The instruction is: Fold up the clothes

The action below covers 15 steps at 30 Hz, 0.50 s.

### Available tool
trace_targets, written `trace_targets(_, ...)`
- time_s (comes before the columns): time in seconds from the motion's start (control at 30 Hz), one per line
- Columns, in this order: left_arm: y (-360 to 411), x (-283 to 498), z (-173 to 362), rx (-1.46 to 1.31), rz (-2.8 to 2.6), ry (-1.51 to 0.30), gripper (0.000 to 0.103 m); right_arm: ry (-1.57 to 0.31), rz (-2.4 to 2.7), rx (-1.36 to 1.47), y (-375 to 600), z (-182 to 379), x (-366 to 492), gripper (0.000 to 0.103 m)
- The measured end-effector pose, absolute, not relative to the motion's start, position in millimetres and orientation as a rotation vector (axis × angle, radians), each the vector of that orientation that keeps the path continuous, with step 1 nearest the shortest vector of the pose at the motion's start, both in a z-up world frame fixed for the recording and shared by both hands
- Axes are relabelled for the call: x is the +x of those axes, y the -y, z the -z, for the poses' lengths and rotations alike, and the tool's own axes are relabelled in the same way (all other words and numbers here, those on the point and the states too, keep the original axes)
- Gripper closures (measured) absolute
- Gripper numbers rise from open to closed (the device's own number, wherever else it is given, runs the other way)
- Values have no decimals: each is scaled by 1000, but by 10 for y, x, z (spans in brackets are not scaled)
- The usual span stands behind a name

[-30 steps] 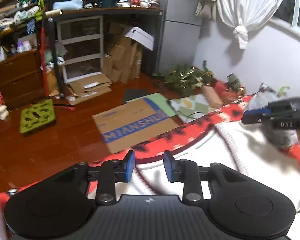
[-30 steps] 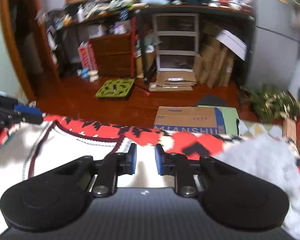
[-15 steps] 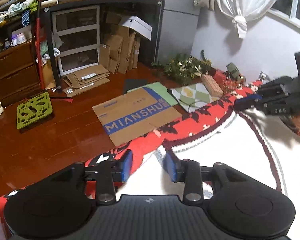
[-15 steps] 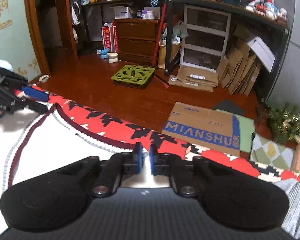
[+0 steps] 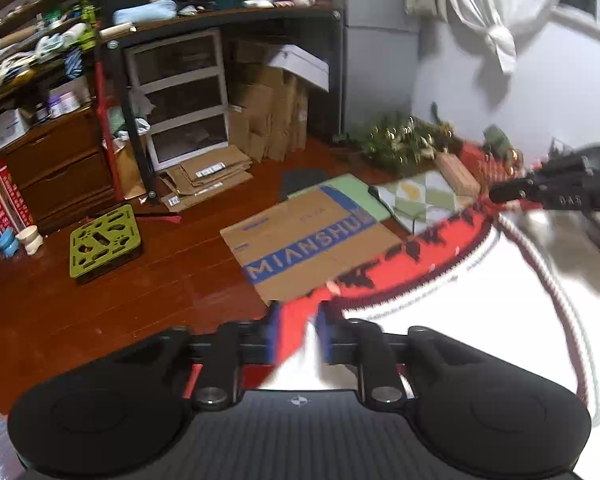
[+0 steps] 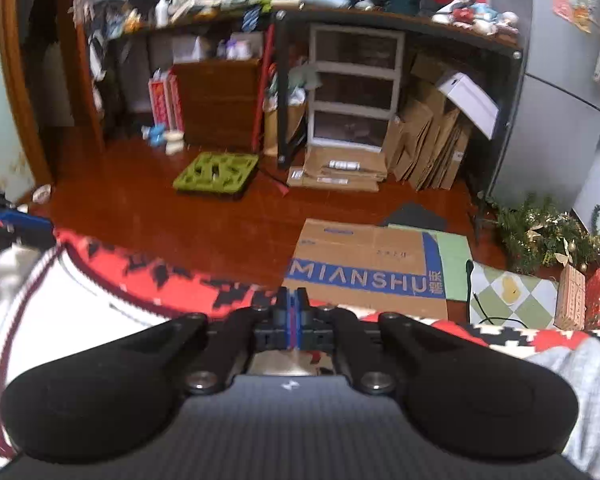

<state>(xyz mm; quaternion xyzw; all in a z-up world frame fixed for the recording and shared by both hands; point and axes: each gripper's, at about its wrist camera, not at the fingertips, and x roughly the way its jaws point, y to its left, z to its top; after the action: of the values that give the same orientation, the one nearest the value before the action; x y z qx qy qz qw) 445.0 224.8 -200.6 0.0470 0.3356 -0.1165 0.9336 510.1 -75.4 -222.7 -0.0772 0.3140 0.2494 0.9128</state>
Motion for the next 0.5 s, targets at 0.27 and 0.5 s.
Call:
trace_targets(0.27,-1835,4332,1959,-18,447,-795,91,-781,-774,-140,419,2210,4668,101)
trace_targets(0.5,-1565,4421,2143,22,370,-769,93,-727,-717,-253,187,2319,4601,101)
